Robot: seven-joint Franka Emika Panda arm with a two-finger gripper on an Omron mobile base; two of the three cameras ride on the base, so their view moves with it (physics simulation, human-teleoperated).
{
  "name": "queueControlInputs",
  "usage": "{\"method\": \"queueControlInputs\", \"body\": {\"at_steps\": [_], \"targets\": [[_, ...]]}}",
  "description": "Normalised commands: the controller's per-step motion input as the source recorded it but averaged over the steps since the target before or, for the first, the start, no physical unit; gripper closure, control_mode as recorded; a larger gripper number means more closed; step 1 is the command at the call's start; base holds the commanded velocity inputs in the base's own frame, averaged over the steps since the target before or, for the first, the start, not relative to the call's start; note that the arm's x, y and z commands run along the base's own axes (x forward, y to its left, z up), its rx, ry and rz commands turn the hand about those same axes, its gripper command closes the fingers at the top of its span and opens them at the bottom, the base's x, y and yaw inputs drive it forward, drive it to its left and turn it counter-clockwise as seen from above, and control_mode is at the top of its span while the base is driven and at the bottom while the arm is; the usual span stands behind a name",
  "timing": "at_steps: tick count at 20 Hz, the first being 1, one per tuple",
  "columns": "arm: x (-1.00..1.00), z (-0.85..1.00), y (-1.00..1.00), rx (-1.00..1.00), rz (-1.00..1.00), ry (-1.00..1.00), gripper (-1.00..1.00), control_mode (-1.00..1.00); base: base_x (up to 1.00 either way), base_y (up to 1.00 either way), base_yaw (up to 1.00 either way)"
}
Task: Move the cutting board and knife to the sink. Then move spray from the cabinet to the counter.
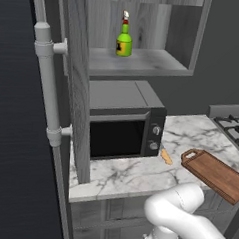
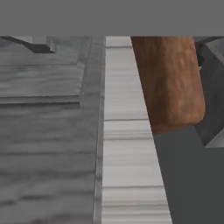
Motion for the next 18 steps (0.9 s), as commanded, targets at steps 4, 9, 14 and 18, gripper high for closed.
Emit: {"method": "queueControlInputs", "body": {"at_steps": [4, 9, 14, 18], "targets": [[0.09, 0.00, 0.03, -0.04, -0.11, 0.00, -1.00, -1.00, 0.00, 0.00, 0.00], [0.10, 0.00, 0.04, -0.03, -0.11, 0.00, -1.00, -1.00, 0.00, 0.00, 0.00], [0.09, 0.00, 0.01, 0.00, -0.10, 0.00, -1.00, -1.00, 0.00, 0.00, 0.00], [0.04, 0.00, 0.00, 0.00, -0.08, 0.00, 1.00, -1.00, 0.00, 0.00, 0.00]]}}
